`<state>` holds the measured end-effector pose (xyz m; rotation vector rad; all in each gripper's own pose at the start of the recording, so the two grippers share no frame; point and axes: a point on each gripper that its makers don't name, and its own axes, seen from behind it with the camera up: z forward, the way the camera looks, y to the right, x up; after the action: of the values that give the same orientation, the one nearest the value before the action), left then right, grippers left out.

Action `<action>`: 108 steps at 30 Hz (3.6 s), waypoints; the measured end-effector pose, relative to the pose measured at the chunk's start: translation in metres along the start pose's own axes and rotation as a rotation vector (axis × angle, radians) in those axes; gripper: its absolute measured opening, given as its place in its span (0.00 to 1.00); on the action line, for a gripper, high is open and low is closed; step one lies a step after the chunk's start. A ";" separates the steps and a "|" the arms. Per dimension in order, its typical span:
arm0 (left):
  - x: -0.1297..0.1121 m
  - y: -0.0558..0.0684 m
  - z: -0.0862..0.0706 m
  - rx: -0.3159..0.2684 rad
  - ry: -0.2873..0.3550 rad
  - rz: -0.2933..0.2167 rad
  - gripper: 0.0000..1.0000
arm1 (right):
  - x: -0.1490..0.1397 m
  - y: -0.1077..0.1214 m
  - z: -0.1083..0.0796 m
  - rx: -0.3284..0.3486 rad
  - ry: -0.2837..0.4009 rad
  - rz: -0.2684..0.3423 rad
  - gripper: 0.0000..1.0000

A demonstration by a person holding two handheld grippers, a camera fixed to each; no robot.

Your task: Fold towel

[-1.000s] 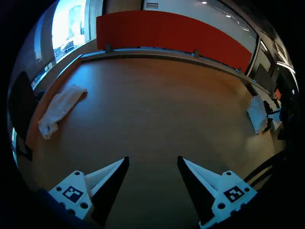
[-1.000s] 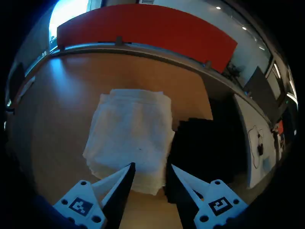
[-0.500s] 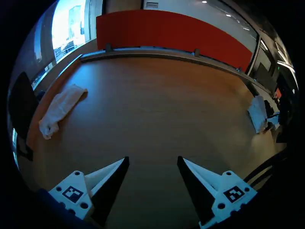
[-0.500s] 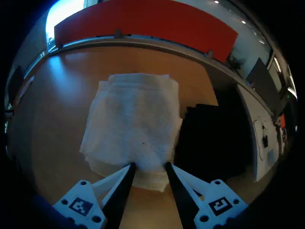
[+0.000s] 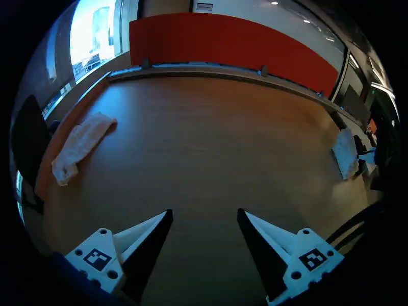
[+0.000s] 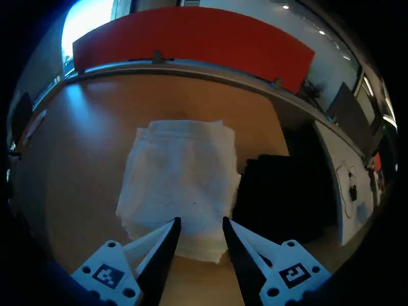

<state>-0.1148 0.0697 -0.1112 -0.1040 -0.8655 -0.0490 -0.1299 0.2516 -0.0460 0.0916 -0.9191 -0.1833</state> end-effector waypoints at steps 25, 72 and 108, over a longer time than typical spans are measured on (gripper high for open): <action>-0.003 -0.007 -0.005 0.024 0.005 -0.024 0.94 | 0.086 -0.007 0.023 0.020 0.094 -0.049 0.88; -0.008 -0.022 -0.018 0.057 0.020 -0.052 0.94 | 0.094 -0.008 0.031 0.004 0.117 0.010 0.88; 0.016 -0.015 -0.021 0.017 0.090 -0.025 0.94 | 0.136 -0.009 -0.079 -0.201 0.615 0.206 0.88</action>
<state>-0.0895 0.0527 -0.1119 -0.0749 -0.7775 -0.0690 0.0123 0.2165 0.0109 -0.1296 -0.2897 -0.0471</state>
